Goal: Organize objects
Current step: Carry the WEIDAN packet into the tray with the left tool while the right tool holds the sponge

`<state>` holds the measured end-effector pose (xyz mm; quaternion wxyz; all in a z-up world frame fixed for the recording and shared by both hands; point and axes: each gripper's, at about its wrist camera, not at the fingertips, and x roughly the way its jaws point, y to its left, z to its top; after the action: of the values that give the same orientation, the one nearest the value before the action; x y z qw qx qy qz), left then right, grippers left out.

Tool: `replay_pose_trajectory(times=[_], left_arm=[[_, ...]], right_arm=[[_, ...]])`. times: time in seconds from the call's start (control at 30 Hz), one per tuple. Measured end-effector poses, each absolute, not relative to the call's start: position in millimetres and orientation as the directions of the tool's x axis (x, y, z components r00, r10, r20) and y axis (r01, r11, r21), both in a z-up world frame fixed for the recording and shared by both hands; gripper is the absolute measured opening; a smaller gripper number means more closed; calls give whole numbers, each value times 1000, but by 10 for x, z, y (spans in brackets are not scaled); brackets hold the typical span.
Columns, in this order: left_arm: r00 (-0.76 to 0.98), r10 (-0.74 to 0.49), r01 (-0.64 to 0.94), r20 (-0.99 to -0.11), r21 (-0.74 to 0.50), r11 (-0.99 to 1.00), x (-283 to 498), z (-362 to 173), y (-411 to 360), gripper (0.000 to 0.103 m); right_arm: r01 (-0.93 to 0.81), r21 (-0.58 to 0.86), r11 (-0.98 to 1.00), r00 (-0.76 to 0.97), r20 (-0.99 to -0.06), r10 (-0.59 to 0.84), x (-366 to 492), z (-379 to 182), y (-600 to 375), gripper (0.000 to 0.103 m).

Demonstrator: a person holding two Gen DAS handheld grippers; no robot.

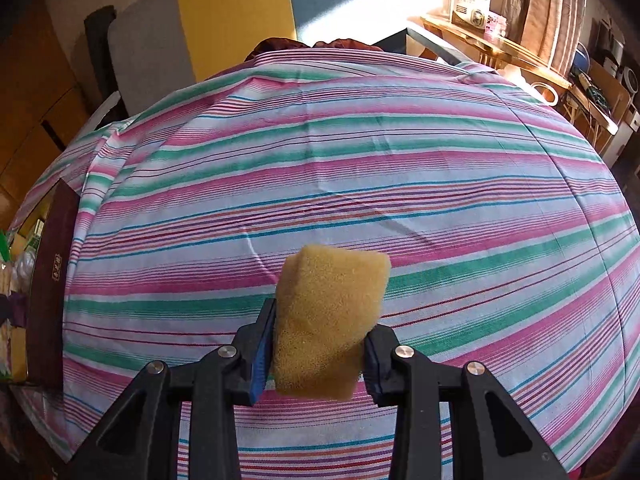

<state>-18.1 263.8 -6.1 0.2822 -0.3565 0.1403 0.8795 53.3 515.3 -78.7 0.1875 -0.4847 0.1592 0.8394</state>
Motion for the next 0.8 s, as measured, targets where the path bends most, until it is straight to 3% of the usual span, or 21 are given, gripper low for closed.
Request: replay_pose_trajectory(times=[0.37, 0.8], left_arm=[[-620, 334, -475, -710, 0, -880, -305, -44, 1864, 42], [-541, 347, -215, -766, -273, -938, -682, -280, 527, 42]], right_arm=[[-439, 32, -898, -440, -879, 184, 485, -846, 5038, 37], [-438, -8, -899, -422, -881, 214, 467, -858, 4993, 37]])
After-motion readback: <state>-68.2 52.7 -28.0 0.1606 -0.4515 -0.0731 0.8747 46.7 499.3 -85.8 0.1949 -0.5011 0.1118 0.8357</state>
